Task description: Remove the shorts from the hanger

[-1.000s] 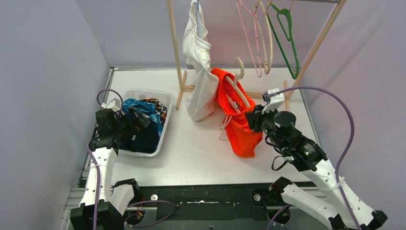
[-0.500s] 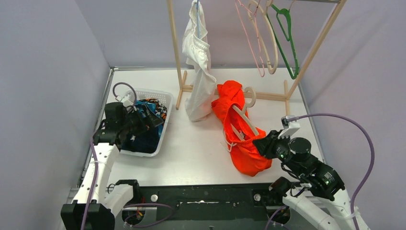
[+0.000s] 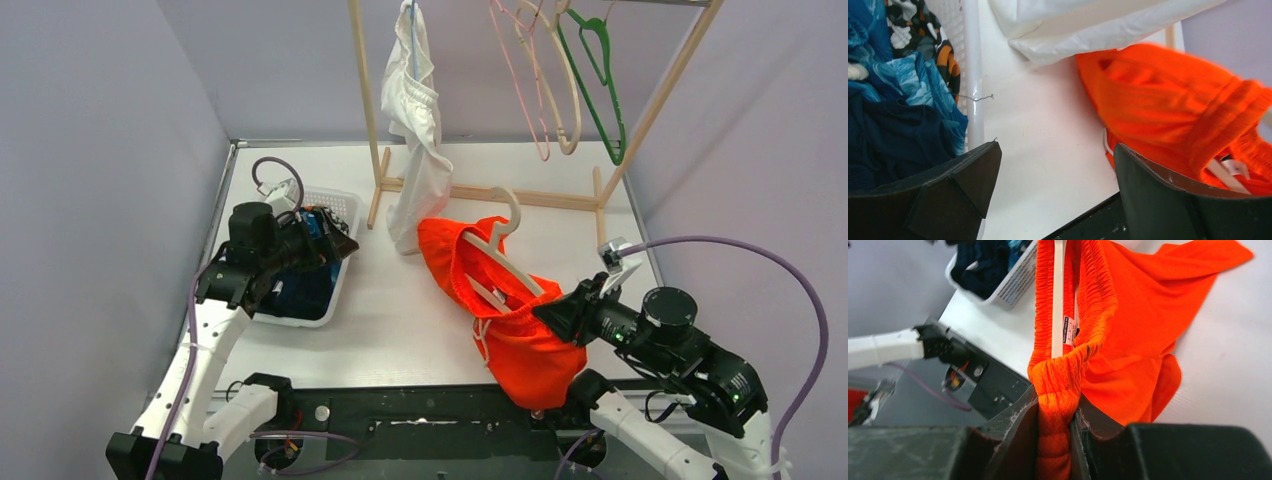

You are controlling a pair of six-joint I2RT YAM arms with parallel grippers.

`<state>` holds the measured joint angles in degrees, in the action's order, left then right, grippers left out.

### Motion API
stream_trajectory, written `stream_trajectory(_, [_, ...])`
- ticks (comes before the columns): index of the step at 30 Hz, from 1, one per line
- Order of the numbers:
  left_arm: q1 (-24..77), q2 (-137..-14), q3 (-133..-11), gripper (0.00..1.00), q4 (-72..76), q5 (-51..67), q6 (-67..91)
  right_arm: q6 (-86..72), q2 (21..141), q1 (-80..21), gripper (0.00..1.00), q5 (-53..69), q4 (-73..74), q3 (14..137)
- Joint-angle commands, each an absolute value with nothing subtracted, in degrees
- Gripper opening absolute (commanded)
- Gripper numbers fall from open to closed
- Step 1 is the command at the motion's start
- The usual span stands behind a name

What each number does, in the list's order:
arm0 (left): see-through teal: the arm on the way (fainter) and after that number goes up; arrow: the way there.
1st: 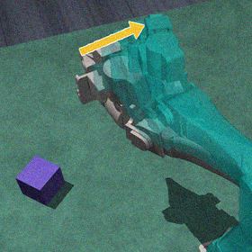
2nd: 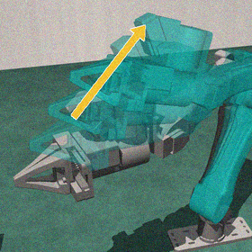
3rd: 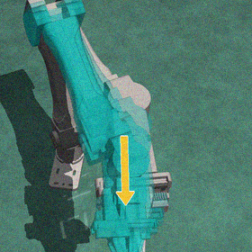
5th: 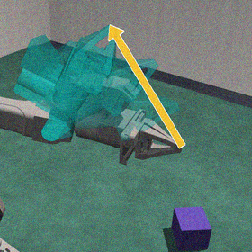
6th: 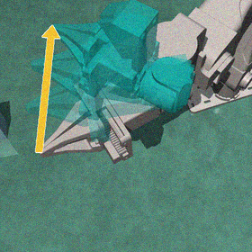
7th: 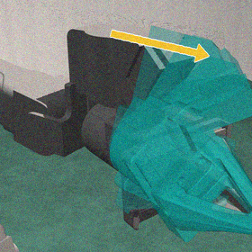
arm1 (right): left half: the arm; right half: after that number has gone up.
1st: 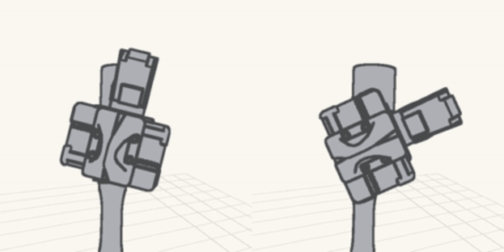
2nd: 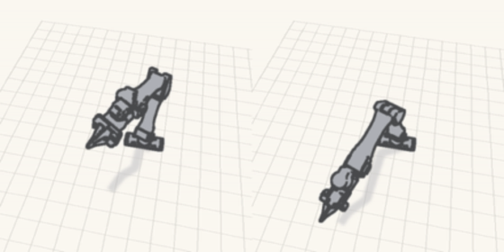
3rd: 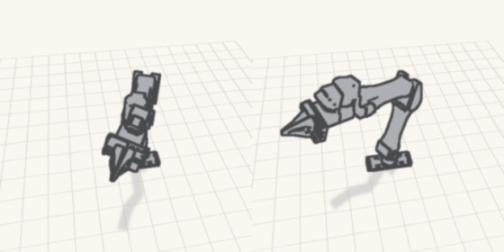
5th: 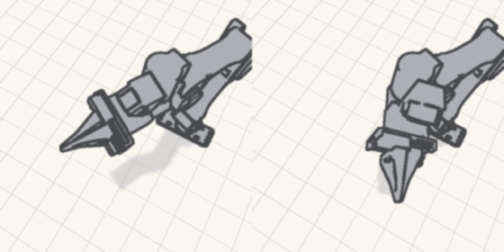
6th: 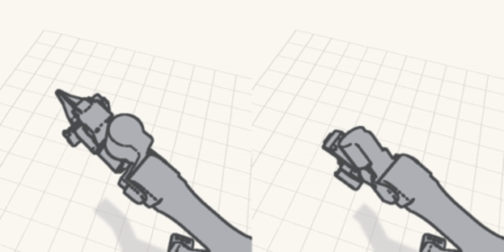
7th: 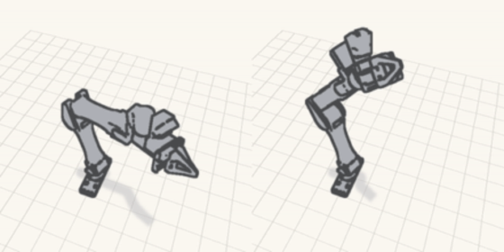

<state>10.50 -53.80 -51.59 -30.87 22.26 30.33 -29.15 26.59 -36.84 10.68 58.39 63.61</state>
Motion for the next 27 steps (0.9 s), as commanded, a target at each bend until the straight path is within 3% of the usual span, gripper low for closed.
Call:
stream_trajectory(1, [11.64, -50.88, -57.45, 0.84, -30.08, 21.46, 30.93, -24.88, 30.66, -37.28, 0.0, 26.2, 48.71, 63.88])
stream_trajectory(9, [11.85, -47.79, -56.47, 0.83, -29.19, 24.15, 30.43, -20.43, 38.03, -37.35, 0.0, 35.16, 34.43, 53.68])
stream_trajectory(16, [13.82, -49.33, -50.61, 0.74, -27.53, 26.59, 29.12, -19.84, 46.4, -37.2, 0.0, 35.01, 26.6, 52.47])
stream_trajectory(21, [21.45, -50.23, -51.67, 0.7, -33.09, 12.58, 25.79, -21.8, 48.54, -37.18, 0.0, 34.95, 25.13, 51.65])
stream_trajectory(27, [33.33, -54.85, -52.12, 0.65, -32.06, 5.02, 31.09, -26.85, 44.36, -37.18, 0.0, 31.71, 23.63, 49.62])
